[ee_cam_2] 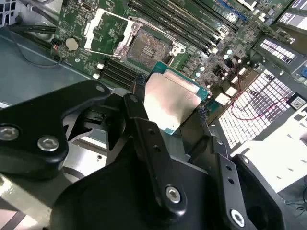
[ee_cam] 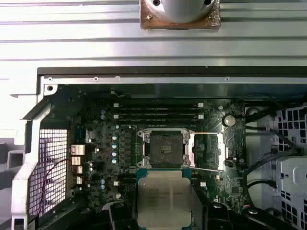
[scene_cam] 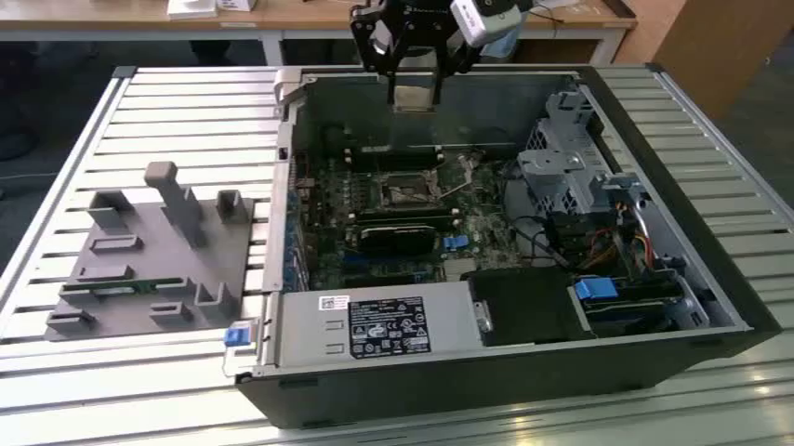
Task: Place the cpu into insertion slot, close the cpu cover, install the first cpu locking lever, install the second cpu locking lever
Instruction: 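Place the cpu into insertion slot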
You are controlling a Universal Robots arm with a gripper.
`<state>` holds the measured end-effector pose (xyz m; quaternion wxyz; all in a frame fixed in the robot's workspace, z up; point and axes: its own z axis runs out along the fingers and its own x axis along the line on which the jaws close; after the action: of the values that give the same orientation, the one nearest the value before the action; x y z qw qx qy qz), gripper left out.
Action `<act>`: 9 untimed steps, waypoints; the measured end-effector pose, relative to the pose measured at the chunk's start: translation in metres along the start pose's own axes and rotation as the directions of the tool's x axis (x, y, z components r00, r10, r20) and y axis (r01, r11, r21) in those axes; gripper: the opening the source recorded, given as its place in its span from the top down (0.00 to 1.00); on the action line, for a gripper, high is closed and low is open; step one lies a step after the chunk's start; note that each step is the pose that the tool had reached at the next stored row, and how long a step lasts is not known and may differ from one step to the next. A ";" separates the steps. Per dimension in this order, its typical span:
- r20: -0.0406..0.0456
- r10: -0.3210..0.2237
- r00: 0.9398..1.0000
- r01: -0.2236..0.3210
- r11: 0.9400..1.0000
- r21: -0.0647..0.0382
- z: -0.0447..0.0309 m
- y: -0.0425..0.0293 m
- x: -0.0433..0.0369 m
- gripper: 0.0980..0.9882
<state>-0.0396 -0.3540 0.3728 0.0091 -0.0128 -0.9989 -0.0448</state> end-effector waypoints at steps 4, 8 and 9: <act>0.000 0.000 1.000 0.000 1.000 0.000 0.0000 0.0000 0.0000 0.51; 0.000 0.004 1.000 -0.004 1.000 0.000 0.0000 0.0000 0.0000 0.51; 0.001 0.010 1.000 -0.010 1.000 0.000 0.0000 0.0000 0.0000 0.51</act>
<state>-0.0396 -0.3540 0.3727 0.0089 -0.0178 -0.9988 -0.0449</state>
